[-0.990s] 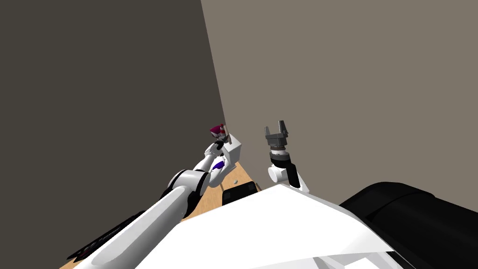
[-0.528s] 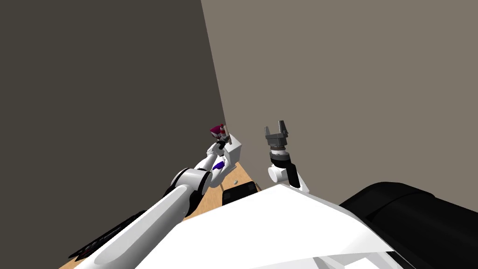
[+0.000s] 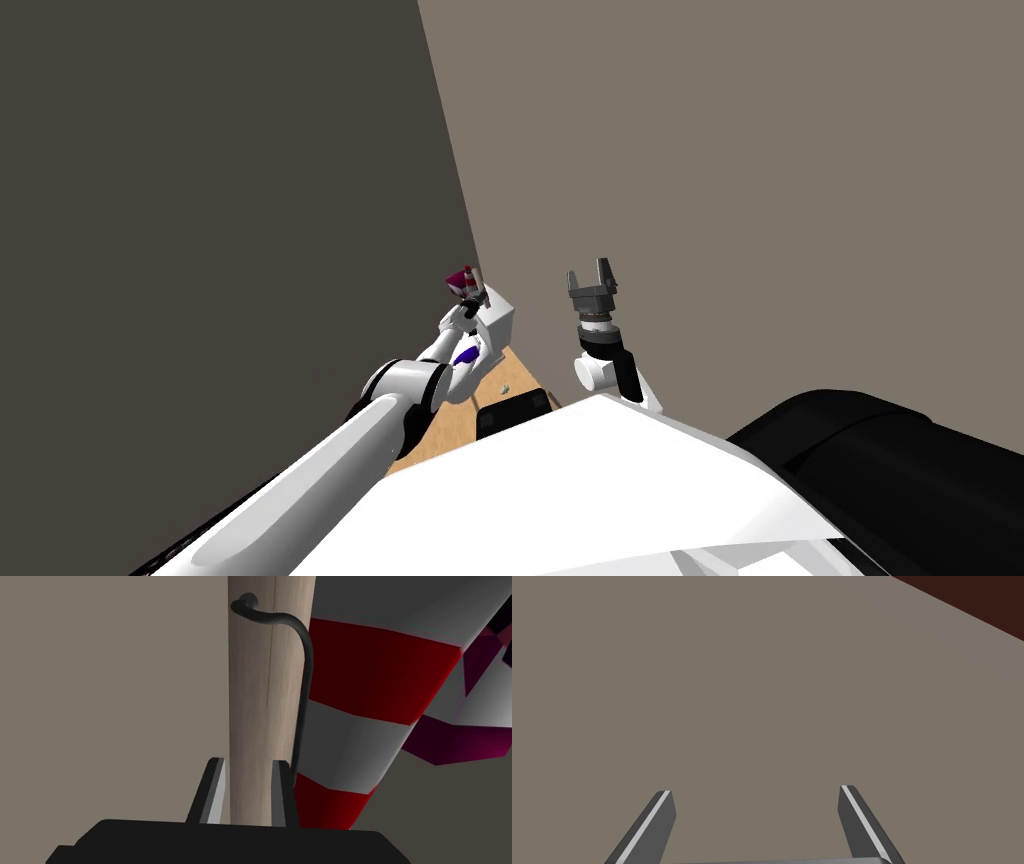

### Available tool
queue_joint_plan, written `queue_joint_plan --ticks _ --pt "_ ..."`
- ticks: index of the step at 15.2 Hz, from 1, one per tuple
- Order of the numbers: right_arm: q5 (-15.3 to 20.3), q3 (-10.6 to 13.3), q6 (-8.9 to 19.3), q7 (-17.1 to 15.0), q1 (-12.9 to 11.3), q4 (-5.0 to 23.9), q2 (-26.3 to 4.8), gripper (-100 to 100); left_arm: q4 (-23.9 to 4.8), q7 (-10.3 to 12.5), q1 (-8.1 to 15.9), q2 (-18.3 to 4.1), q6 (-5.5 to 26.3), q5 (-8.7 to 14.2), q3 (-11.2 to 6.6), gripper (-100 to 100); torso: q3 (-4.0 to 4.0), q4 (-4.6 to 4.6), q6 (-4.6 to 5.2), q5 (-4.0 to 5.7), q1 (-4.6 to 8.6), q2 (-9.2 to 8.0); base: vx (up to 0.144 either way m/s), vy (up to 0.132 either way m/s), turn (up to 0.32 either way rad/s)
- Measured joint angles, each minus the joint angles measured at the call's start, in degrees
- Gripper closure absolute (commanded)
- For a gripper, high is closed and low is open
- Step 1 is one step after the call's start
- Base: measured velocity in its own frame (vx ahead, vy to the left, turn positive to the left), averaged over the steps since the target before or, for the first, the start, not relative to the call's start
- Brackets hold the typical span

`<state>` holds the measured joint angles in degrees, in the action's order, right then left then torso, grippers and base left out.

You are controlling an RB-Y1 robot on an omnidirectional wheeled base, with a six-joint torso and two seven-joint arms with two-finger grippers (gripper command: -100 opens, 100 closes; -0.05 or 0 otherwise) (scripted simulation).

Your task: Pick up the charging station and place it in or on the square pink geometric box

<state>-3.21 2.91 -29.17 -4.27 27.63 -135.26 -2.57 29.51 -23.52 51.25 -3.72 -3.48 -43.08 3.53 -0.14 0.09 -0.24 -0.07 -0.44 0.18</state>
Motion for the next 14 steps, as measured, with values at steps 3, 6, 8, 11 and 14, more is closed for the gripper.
queue_joint_plan --ticks 3,6,8,11,14 --pt "0.00 0.00 0.00 0.00 0.01 0.00 0.00 0 1.46 1.14 -0.82 -0.72 0.85 0.48 1.67 -100 -0.05 0.02 0.00 0.02 0.12 0.10 -0.024 0.002 -0.070" --pt "0.00 0.00 0.00 0.00 -0.01 0.00 0.00 0 1.20 1.78 -0.62 -2.40 1.24 0.04 -1.19 -100 0.07 -0.03 0.04 0.01 0.02 -0.12 -0.082 0.038 -0.215" --pt "0.00 0.00 0.00 0.00 0.00 0.00 0.00 0 1.84 1.37 -1.08 -3.05 1.33 0.01 -2.02 -100 0.06 -0.03 0.00 0.00 0.01 -0.10 -0.042 0.018 -0.013" --pt "0.00 0.01 0.00 0.00 -0.01 0.00 0.00 0 4.37 3.29 -2.37 -4.71 3.11 1.06 0.18 -100 0.00 0.00 0.06 0.02 0.11 0.00 -0.051 0.008 -0.230" --pt "0.00 0.00 0.00 0.00 -0.01 0.00 0.00 0 5.72 4.75 -3.09 -6.52 4.65 1.58 -0.43 -100 0.09 -0.04 0.02 0.01 0.05 -0.15 -0.076 0.020 -0.169"
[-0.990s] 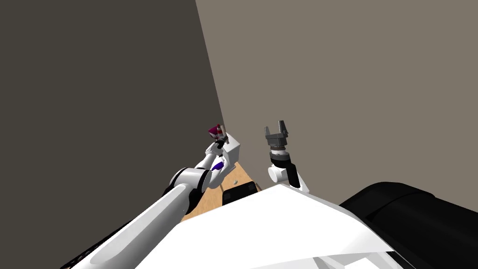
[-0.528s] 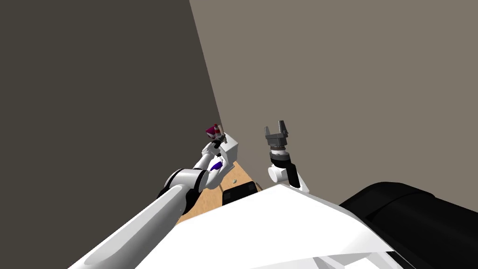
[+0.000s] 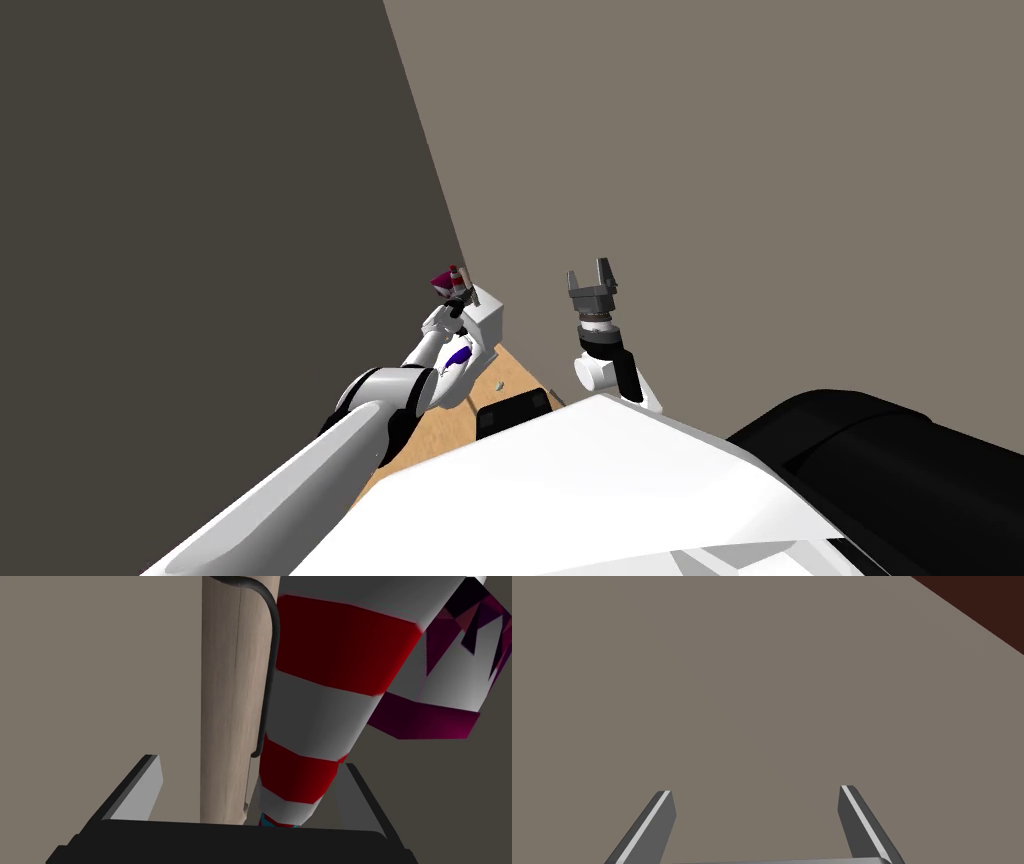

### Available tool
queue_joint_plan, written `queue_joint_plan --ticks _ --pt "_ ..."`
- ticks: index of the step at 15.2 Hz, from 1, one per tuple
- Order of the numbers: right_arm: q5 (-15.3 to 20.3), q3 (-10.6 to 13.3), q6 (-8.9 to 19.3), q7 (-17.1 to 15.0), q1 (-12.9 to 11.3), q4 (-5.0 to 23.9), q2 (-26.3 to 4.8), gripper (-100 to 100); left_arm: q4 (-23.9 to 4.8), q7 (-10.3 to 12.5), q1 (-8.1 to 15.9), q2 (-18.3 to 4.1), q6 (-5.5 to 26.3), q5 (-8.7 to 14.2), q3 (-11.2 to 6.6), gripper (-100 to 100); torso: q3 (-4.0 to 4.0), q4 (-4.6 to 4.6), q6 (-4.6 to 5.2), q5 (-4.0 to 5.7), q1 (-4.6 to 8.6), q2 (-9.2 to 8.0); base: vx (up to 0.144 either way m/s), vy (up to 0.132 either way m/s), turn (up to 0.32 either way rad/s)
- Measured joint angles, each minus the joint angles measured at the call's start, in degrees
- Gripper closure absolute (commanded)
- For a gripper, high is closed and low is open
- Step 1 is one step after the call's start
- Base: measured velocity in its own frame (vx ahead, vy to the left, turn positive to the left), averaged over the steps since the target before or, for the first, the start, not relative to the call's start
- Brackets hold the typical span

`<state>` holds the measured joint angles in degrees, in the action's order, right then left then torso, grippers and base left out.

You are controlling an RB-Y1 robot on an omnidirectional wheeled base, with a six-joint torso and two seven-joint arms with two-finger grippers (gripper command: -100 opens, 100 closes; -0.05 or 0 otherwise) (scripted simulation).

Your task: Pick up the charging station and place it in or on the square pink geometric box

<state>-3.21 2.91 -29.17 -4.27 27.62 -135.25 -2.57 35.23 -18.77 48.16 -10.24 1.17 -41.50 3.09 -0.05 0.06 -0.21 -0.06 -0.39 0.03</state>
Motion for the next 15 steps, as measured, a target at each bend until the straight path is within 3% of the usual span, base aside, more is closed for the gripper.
queue_joint_plan --ticks 1,3,4,6,8,9,10,11,12,14,15 --pt "0.00 0.00 0.00 0.00 0.00 0.00 0.00 0 0.65 0.46 -0.31 -0.59 0.66 0.39 0.22 -100 0.00 0.00 0.00 0.00 0.00 0.01 -0.052 0.016 -0.066" --pt "0.00 0.00 0.00 0.00 0.01 0.00 0.00 0 0.43 0.25 -0.36 -0.51 0.64 -0.16 -1.19 -100 -0.07 0.02 -0.03 0.00 0.01 0.13 -0.030 0.007 -0.087" --pt "0.00 0.00 0.00 0.00 0.00 0.00 0.00 0 -0.11 0.01 -0.07 -0.48 0.52 -0.81 -2.75 -100 -0.09 0.03 0.02 0.01 0.04 0.16 -0.069 0.009 -0.427" --pt "0.00 0.00 0.00 0.00 0.00 0.00 0.00 0 1.67 1.10 -1.24 -2.15 2.14 0.04 -2.65 -100 -0.02 0.01 0.02 0.01 0.03 0.02 -0.077 0.013 -0.207" --pt "0.00 0.00 0.00 0.00 0.00 0.00 0.00 0 1.11 1.20 -1.12 -2.54 2.24 -0.76 -4.83 -100 -0.02 0.01 0.01 0.01 0.02 0.04 -0.074 0.002 -0.290" --pt "0.00 0.00 0.00 0.00 -0.01 0.00 0.00 0 0.14 1.00 -0.86 -2.31 2.04 -2.72 -8.39 -100 -0.01 0.01 0.07 0.01 0.06 0.00 -0.088 -0.005 -0.356" --pt "0.00 0.00 0.00 0.00 0.00 0.00 0.00 0 2.05 1.60 -2.24 -3.54 3.11 -1.11 -6.69 -100 0.02 0.00 0.02 0.01 0.06 -0.03 -0.090 -0.017 -0.303" --pt "0.00 0.00 0.00 0.00 -0.01 0.00 0.00 0 0.30 1.68 -1.39 -3.07 2.88 -3.72 -10.66 -100 0.02 -0.01 0.05 0.02 0.11 -0.04 -0.078 -0.015 -0.215" --pt "0.00 0.00 0.00 0.00 0.00 0.00 0.00 0 -0.33 1.61 -1.06 -3.13 2.72 -4.83 -12.61 -100 0.02 -0.01 0.01 0.03 0.11 -0.02 -0.047 -0.008 -0.055" --pt "0.00 0.00 0.00 0.00 0.00 0.00 0.00 0 5.25 3.04 -4.31 -6.09 6.74 1.64 -5.48 -100 -0.03 0.01 0.01 0.01 0.04 0.07 -0.046 -0.008 -0.198" --pt "0.00 0.00 0.00 0.00 0.00 0.00 0.00 0 5.20 3.37 -4.23 -6.29 7.69 1.46 -5.66 -100 -0.05 0.02 0.02 0.01 0.05 0.10 -0.030 -0.001 -0.086"
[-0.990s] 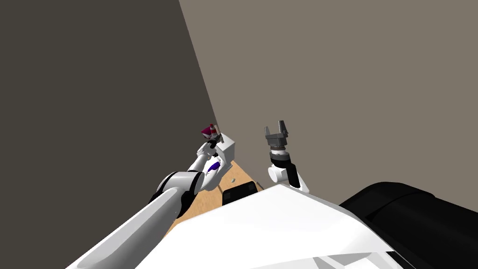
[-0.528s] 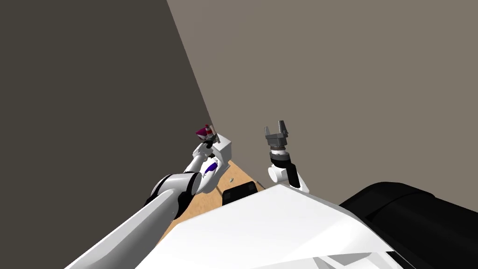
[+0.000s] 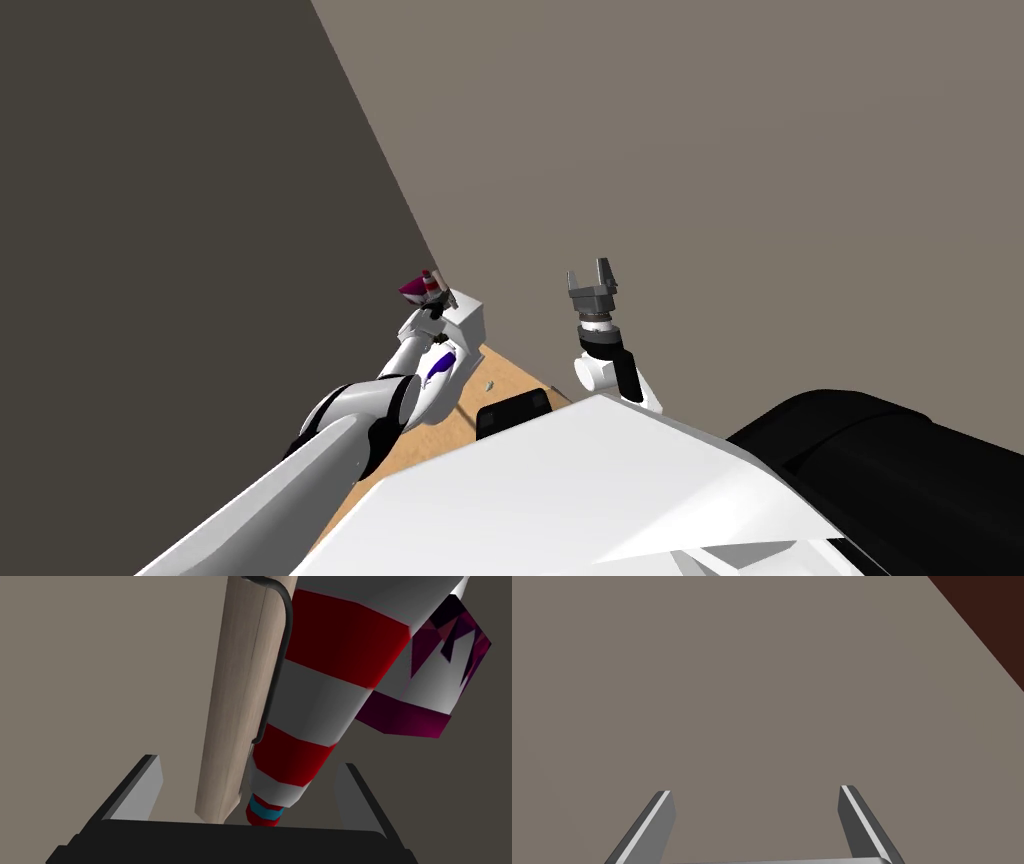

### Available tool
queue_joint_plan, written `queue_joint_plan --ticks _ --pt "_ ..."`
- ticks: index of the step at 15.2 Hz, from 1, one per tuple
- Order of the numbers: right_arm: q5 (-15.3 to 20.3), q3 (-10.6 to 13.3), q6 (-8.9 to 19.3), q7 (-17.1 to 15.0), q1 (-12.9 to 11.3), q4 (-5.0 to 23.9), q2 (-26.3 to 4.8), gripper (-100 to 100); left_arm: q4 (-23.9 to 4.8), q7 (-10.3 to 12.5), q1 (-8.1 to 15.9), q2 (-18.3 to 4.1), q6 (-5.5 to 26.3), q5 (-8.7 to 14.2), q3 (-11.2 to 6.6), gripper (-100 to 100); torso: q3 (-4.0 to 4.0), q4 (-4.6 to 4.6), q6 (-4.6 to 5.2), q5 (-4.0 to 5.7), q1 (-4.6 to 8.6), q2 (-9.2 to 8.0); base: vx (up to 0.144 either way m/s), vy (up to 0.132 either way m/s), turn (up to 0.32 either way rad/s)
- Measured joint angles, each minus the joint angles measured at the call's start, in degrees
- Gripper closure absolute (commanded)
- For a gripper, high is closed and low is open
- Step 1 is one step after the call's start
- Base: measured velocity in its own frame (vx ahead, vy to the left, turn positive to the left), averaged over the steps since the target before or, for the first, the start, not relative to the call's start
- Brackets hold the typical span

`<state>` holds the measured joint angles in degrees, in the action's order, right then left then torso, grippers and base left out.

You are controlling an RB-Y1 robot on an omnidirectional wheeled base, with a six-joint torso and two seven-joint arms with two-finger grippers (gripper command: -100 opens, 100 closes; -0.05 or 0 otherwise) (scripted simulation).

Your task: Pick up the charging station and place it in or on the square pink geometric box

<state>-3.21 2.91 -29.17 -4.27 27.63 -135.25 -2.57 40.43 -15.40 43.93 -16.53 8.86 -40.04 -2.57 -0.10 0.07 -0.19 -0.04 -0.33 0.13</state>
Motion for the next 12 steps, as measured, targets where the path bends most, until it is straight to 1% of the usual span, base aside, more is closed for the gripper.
queue_joint_plan --ticks 2,3,4,5,6,7,8,9,10,11,12 --pt "0.00 0.00 0.00 0.00 0.01 0.00 0.00 0 -1.61 -0.09 0.84 0.40 -0.67 -2.19 -2.46 -100 -0.07 0.02 -0.05 -0.01 -0.03 0.12 -0.007 -0.001 0.011" --pt "0.00 -0.01 0.00 0.00 0.01 0.00 0.00 0 -2.39 -0.06 1.20 0.70 -1.27 -3.46 -4.10 -100 -0.10 0.04 -0.05 -0.01 -0.04 0.18 -0.017 -0.010 -0.215" --pt "0.00 0.00 0.00 0.00 0.00 0.00 0.00 0 -1.37 -0.06 0.58 -0.16 -0.55 -1.97 -3.44 -100 -0.10 0.04 0.00 -0.01 -0.03 0.17 -0.033 -0.007 -0.250" --pt "0.00 0.00 0.00 0.00 0.00 0.00 0.00 0 -0.94 0.02 0.38 -0.51 0.31 -1.63 -3.65 -100 -0.08 0.04 0.00 0.00 -0.01 0.13 -0.029 -0.004 -0.087" --pt "0.00 0.00 0.00 0.00 0.01 0.00 0.00 0 -1.18 0.18 0.40 -0.38 0.42 -2.49 -4.69 -100 -0.08 0.04 -0.04 -0.01 -0.02 0.13 -0.041 -0.018 -0.208" --pt "0.00 0.00 0.00 0.00 0.00 0.00 0.00 0 -2.08 0.65 0.62 -0.32 0.17 -4.44 -6.84 -100 -0.07 0.03 0.00 0.00 0.01 0.10 -0.065 -0.032 -0.456" --pt "0.00 0.01 0.00 0.00 -0.01 0.00 0.00 0 -0.15 0.70 -1.07 -1.65 1.37 -2.23 -5.98 -100 -0.02 0.02 0.03 0.00 0.05 0.01 -0.065 -0.018 -0.327" --pt "0.00 0.00 0.00 0.00 0.00 0.00 0.00 0 0.12 0.83 -1.20 -2.18 2.52 -1.97 -6.36 -100 0.00 0.00 0.01 0.01 0.04 -0.01 -0.042 -0.008 -0.079" --pt "0.00 0.00 0.00 0.00 0.01 0.00 0.00 0 -0.22 1.04 -0.97 -2.31 2.93 -2.50 -7.12 -100 -0.01 0.00 -0.05 0.00 0.01 0.02 -0.019 -0.007 0.044" --pt "0.00 -0.01 0.00 0.00 0.01 0.00 0.00 0 -0.43 1.20 -0.87 -2.25 3.03 -3.04 -7.67 -100 -0.05 0.02 -0.06 0.00 -0.02 0.08 -0.015 -0.018 -0.173" --pt "0.00 0.00 0.00 0.00 0.00 0.00 0.00 0 -0.91 1.46 -0.55 -2.62 3.40 -3.50 -8.45 -100 -0.07 0.02 0.00 0.00 0.00 0.12 -0.030 -0.032 -0.432"
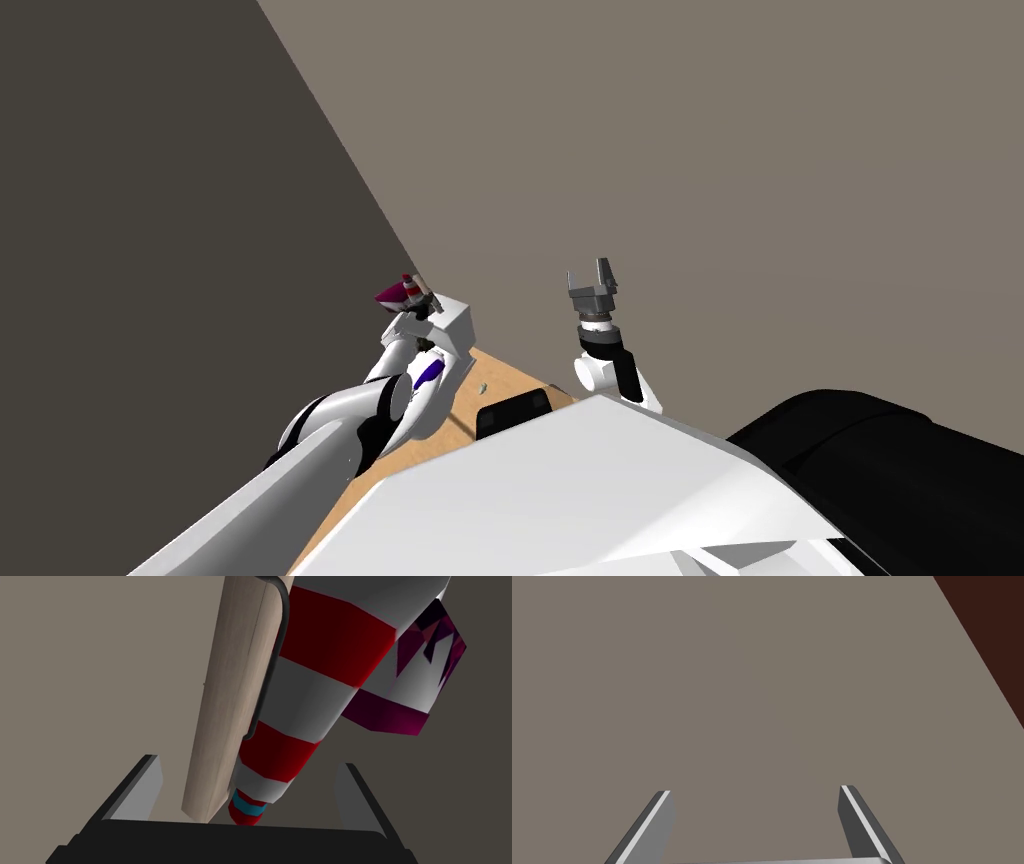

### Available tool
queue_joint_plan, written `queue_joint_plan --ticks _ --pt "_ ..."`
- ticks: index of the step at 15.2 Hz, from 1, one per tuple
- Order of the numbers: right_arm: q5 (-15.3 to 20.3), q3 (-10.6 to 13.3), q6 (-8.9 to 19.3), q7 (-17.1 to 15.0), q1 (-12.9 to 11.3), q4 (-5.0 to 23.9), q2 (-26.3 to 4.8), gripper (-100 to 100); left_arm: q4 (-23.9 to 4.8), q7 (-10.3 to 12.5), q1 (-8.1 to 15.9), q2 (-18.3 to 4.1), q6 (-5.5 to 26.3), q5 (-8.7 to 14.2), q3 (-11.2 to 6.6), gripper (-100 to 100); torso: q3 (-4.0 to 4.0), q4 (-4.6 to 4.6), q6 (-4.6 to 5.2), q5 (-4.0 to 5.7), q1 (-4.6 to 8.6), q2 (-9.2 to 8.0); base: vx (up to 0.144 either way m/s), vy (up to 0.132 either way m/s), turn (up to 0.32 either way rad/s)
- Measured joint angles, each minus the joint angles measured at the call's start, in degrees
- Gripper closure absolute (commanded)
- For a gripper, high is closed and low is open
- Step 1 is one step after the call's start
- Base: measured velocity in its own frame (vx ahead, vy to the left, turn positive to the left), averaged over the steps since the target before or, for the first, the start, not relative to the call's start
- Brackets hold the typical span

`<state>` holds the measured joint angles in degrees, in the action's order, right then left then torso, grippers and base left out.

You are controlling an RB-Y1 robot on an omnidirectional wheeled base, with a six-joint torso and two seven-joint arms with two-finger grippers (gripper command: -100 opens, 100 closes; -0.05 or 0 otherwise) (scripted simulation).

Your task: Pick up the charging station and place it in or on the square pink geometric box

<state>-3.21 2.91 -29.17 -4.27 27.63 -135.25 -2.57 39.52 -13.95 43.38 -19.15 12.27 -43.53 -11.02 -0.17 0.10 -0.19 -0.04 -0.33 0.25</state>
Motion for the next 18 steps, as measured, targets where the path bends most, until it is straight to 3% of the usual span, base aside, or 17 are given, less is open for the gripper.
queue_joint_plan --ticks 1,3,4,7,8,9,10,12,13,14,15,17,18 --pt "0.00 0.01 0.00 0.00 -0.01 0.00 0.00 0 -1.58 1.41 0.48 0.10 -0.01 -3.80 -3.04 -100 -0.01 0.02 0.05 0.00 0.06 -0.01 -0.033 -0.030 -0.349" --pt "0.00 0.00 0.00 0.00 0.01 0.00 0.00 0 -0.59 1.93 -0.65 -1.00 1.09 -2.88 -3.46 -100 0.01 0.00 -0.05 0.00 0.03 -0.02 -0.024 -0.023 -0.135" --pt "0.00 0.00 0.00 0.00 0.00 0.00 0.00 0 2.48 0.37 -2.54 -1.89 3.06 1.38 -1.80 -100 0.01 0.00 -0.03 0.00 0.02 -0.03 -0.023 -0.024 -0.181" --pt "0.00 0.00 0.00 0.00 0.00 0.00 0.00 0 2.25 1.32 -3.19 -2.61 4.46 -0.98 -4.10 -100 -0.01 0.01 -0.01 -0.01 0.00 0.01 -0.018 -0.023 -0.233" --pt "0.00 0.00 0.00 0.00 -0.01 0.00 0.00 0 1.37 2.44 -3.33 -3.43 4.77 -2.70 -5.68 -100 -0.01 0.01 0.03 0.00 0.04 0.01 -0.020 -0.031 -0.330" --pt "0.00 0.00 0.00 0.00 0.00 0.00 0.00 0 2.94 1.99 -4.42 -4.03 5.99 -0.97 -5.73 -100 -0.01 0.01 0.00 0.01 0.05 0.00 -0.017 -0.017 -0.097" --pt "0.00 0.00 0.00 0.00 0.01 0.00 0.00 0 3.18 1.62 -4.47 -4.29 6.86 -0.69 -5.91 -100 -0.01 0.01 -0.04 0.01 0.02 0.01 -0.011 -0.009 0.030" --pt "0.00 0.00 0.00 0.00 0.00 0.00 0.00 0 0.94 3.13 -3.46 -5.01 6.89 -3.22 -7.27 -100 -0.03 0.02 -0.01 0.00 -0.01 0.05 -0.008 -0.031 -0.315" --pt "0.00 0.00 0.00 0.00 -0.01 0.00 0.00 0 -0.97 5.19 -2.89 -5.77 6.91 -6.11 -8.77 -100 -0.04 0.02 0.06 0.01 0.05 0.06 -0.009 -0.033 -0.335" --pt "0.00 0.00 0.00 0.00 0.00 0.00 0.00 0 -1.06 6.04 -3.00 -6.34 7.54 -6.41 -9.37 -100 -0.04 0.02 0.01 0.01 0.06 0.06 -0.006 -0.020 -0.054" --pt "0.00 -0.01 0.00 0.00 0.01 0.00 0.00 0 1.07 4.49 -4.09 -6.54 8.77 -3.69 -9.15 -100 -0.03 0.02 -0.07 0.00 0.02 0.05 -0.004 -0.030 -0.117" --pt "0.00 0.00 0.00 0.00 0.00 0.00 0.00 0 2.58 2.96 -5.11 -7.74 11.57 -2.45 -10.11 -100 -0.04 0.02 0.02 0.02 0.07 0.07 0.005 -0.042 -0.338" --pt "0.00 0.00 0.00 0.00 0.00 0.00 0.00 0 1.93 3.38 -5.17 -8.45 12.24 -3.28 -10.82 -100 -0.06 0.03 0.00 0.01 0.07 0.09 0.015 -0.036 -0.257"
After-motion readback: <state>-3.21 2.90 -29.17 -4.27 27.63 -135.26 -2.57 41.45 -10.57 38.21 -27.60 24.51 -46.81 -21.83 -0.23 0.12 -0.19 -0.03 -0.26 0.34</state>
